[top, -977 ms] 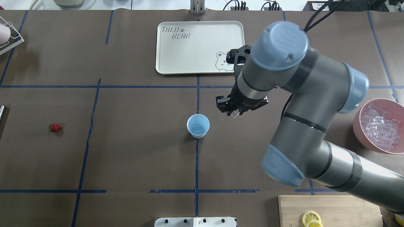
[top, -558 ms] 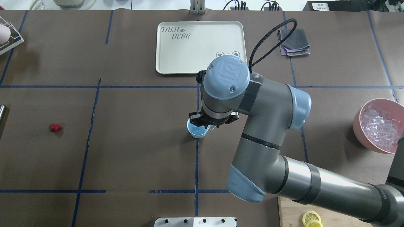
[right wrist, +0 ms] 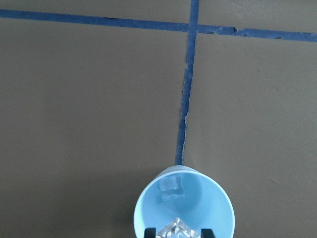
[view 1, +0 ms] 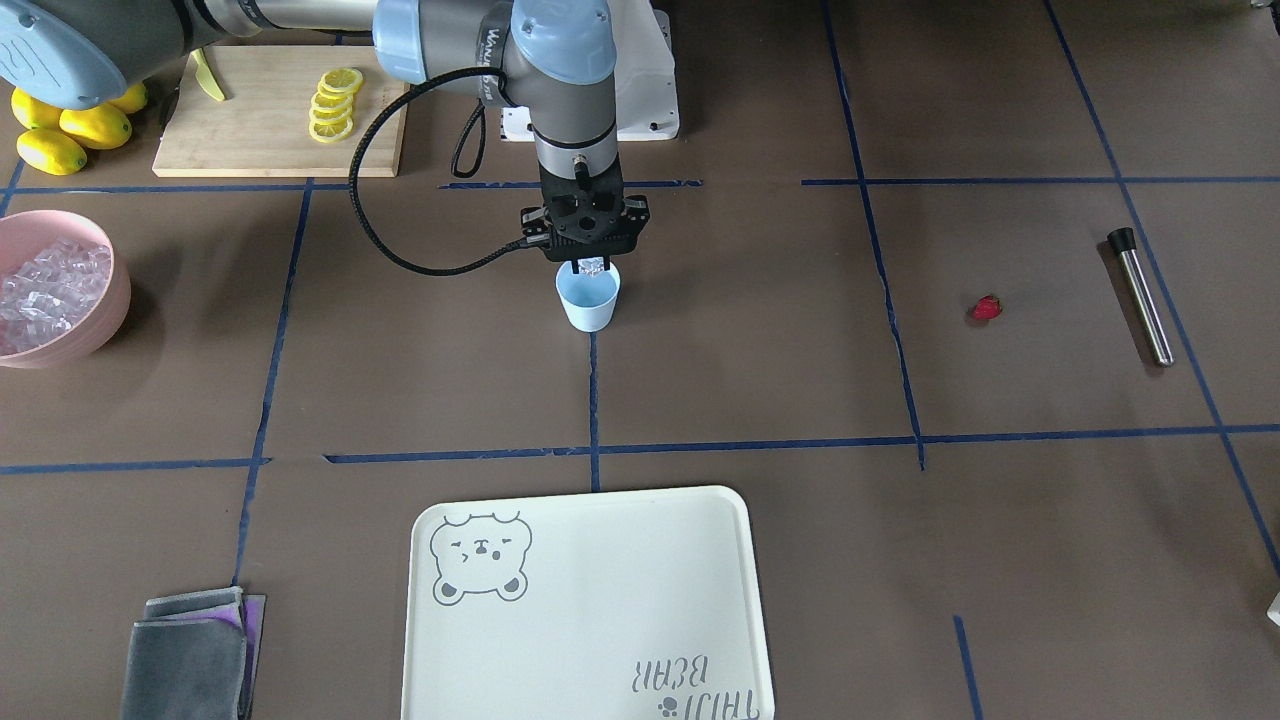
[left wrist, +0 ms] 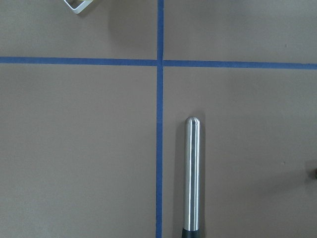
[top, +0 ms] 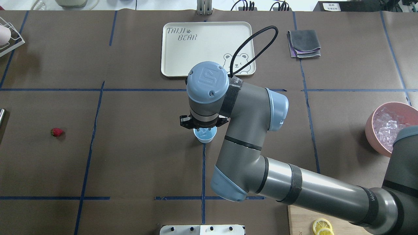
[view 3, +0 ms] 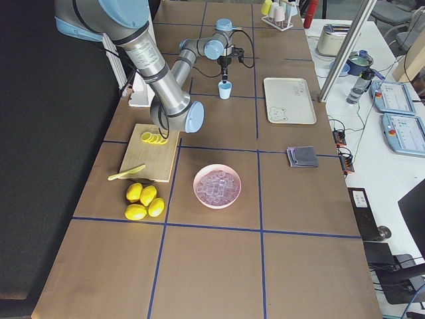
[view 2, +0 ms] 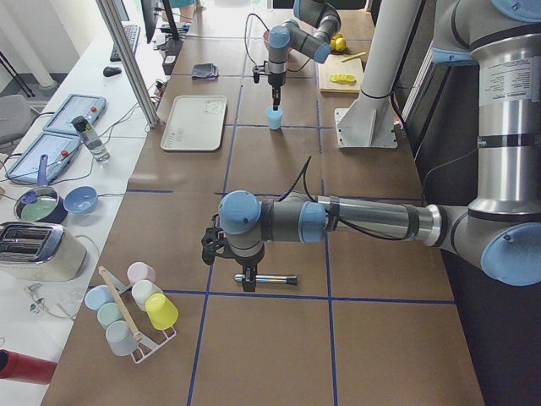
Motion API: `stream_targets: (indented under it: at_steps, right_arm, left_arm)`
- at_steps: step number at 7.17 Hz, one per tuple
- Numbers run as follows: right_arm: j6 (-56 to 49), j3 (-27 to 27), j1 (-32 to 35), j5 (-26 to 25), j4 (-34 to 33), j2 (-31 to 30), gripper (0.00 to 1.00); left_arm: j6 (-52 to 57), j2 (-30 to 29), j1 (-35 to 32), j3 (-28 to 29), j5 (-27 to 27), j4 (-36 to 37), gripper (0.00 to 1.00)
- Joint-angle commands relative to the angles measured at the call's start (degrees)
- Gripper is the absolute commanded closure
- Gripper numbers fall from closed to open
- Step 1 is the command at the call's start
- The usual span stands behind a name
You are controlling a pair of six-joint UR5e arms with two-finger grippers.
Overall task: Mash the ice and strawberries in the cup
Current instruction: 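Open the right gripper to drop the ice cube into the cup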
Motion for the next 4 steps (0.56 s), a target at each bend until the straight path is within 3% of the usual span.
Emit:
stream_targets:
  at_steps: [1,3,4]
  right_arm:
    - [-0.11,-0.29,-0.04,-0.1,0.04,0.02,0.85]
    - [-0.81,-0.2,-0.04,-0.19,0.04,-0.15,0.15]
    - [-0.9,-0.03,-0.04,-0.54,0.12,-0.07,0.02]
  left_arm:
    - [0.0,-0.03,0.0,0.04,0.0,-0.03,0.0]
    - [0.0,-0.12,0.0,0.04,0.0,0.06,0.0]
    - [0.0,-0.12,0.0,0.04,0.0,-0.03,0.0]
